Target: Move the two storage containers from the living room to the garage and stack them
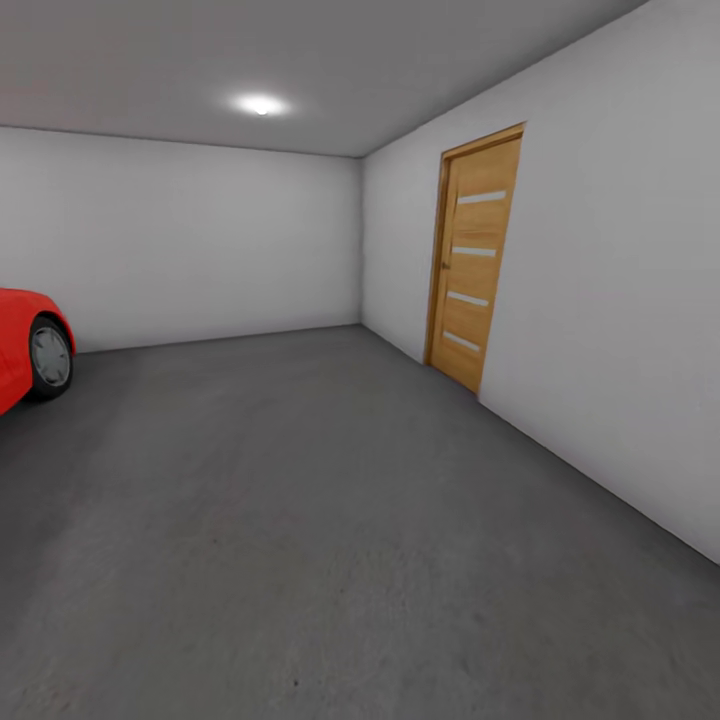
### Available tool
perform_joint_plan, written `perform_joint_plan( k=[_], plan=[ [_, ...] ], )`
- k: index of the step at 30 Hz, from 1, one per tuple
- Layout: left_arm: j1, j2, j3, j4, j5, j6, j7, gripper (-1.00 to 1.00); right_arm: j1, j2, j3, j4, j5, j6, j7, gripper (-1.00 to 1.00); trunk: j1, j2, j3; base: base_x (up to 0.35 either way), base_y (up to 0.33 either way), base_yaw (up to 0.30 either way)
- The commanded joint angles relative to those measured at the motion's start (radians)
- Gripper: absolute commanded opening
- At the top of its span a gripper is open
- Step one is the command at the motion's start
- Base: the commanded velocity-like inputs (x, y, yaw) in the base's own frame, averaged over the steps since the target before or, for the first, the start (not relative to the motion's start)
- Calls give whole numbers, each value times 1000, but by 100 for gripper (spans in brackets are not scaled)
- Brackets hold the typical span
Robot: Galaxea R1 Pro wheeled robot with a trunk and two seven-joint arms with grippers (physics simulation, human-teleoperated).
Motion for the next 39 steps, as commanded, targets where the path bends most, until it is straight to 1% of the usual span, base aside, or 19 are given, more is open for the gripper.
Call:
perform_joint_plan(
  k=[1, 39],
  plan=[
    [0, 0, 2, -1, 9, -2, 0, 100, 0, 0, 3, 0, 0, -3, 0, 100, 1, 0, -1, 322, 0, 0],
    [0, 0, 2, -1, 9, 0, 0, 100, 0, -1, 3, 0, 0, -1, 2, 100, 1, 0, -1, 322, 0, 0]
  ],
)
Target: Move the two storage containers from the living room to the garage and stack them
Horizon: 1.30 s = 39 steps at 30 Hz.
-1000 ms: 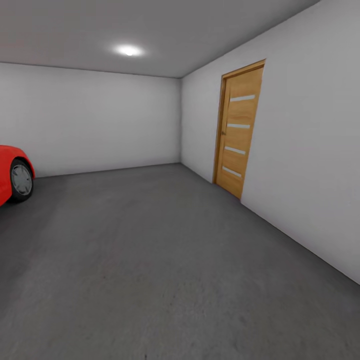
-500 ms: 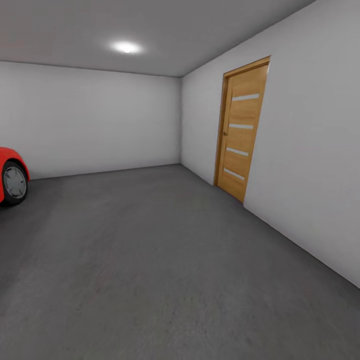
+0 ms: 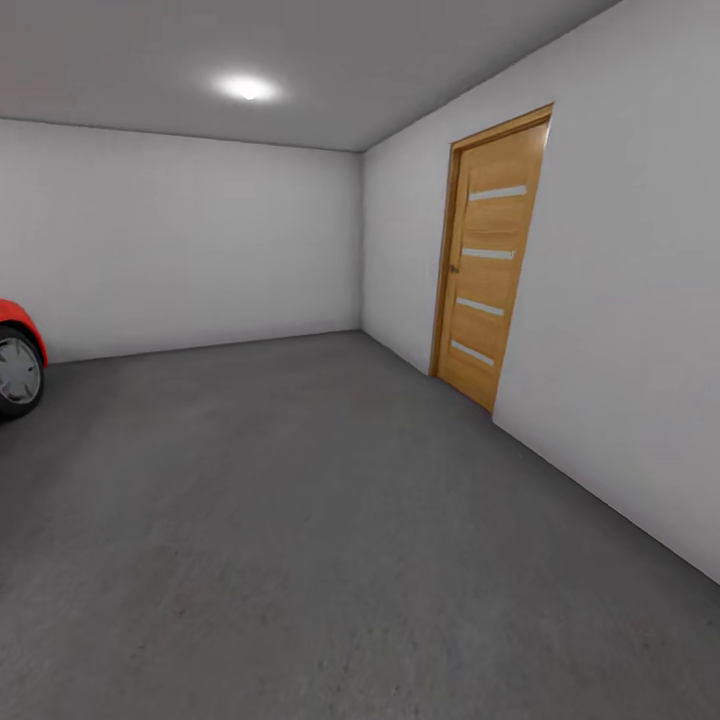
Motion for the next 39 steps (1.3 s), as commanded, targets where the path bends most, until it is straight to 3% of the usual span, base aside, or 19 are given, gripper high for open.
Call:
perform_joint_plan(
  k=[1, 22, 39],
  plan=[
    [0, 0, 2, -1, 9, -1, 0, 100, 0, 0, 3, 0, 0, -3, 0, 100, 1, 0, -1, 322, 0, 0],
    [0, 0, 2, -1, 9, 0, 0, 100, 0, 0, 2, 0, -1, -7, -5, 100, 1, 0, -1, 322, 0, -4],
    [0, 0, 2, -1, 9, 0, 1, 100, 0, -1, 2, 0, 2, -7, -2, 100, 1, 0, -1, 322, 0, -173]
  ],
)
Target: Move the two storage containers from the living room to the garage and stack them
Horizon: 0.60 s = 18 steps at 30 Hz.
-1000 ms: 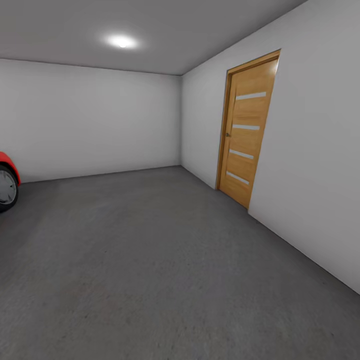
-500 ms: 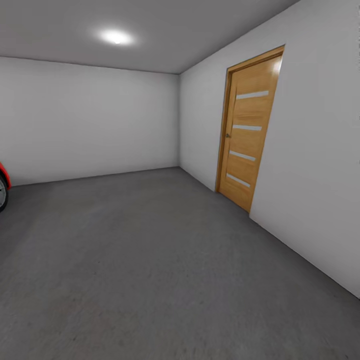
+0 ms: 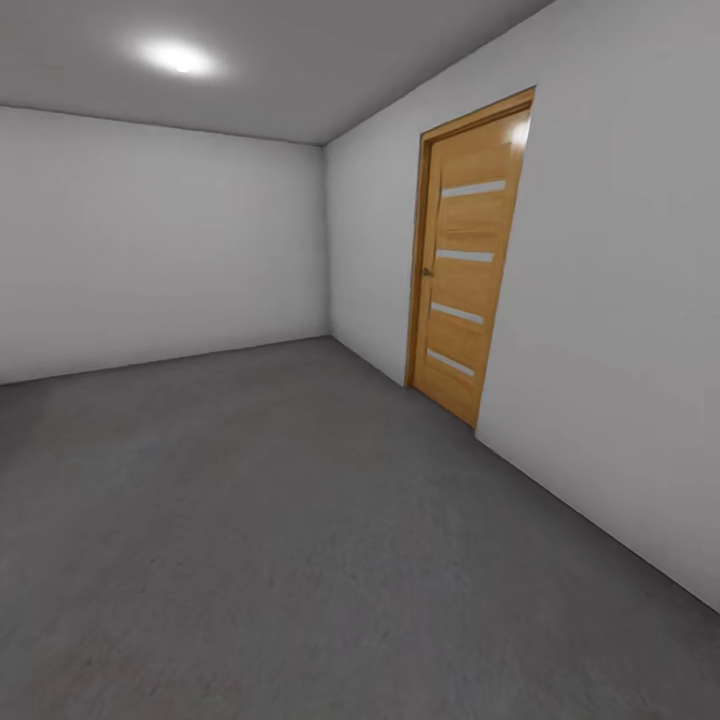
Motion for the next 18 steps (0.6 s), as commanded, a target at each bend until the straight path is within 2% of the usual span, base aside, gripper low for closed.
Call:
perform_joint_plan(
  k=[1, 18],
  plan=[
    [0, 0, 2, -1, 9, -2, 0, 100, 0, 0, 4, 0, 0, -3, 0, 100, 1, 0, -1, 322, 0, -32],
    [0, 0, 2, -1, 9, -2, 0, 100, 0, 0, 4, 0, 0, -1, 0, 100, 1, 0, -1, 322, 0, -3]
  ],
)
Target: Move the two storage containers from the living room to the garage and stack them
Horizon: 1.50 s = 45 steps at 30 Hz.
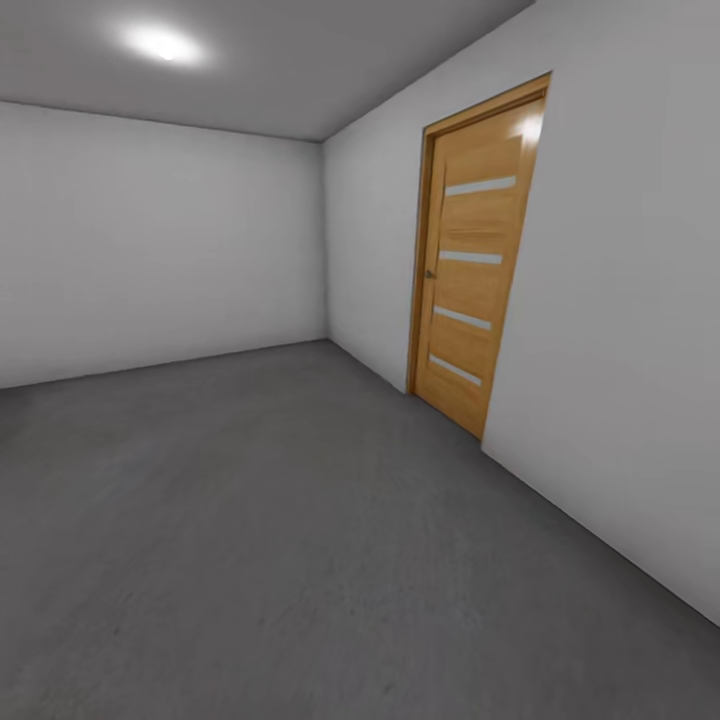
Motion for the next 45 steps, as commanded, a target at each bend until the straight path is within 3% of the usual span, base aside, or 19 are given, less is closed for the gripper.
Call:
perform_joint_plan(
  k=[1, 28, 45],
  plan=[
    [0, 0, 2, -1, 9, -2, 0, 100, 0, 0, 3, 0, 0, -3, 0, 100, 1, 0, -1, 322, 0, 0],
    [0, 0, 2, -1, 10, -2, 0, 100, 0, -1, 3, 0, 0, -3, 0, 100, 1, 0, -1, 322, 76, 0],
    [0, 6, 11, 2, 19, -74, 6, 100, 0, -6, 14, 0, 10, -4, 1, 100, 1, 0, -1, 43, 0, 0]
  ],
)
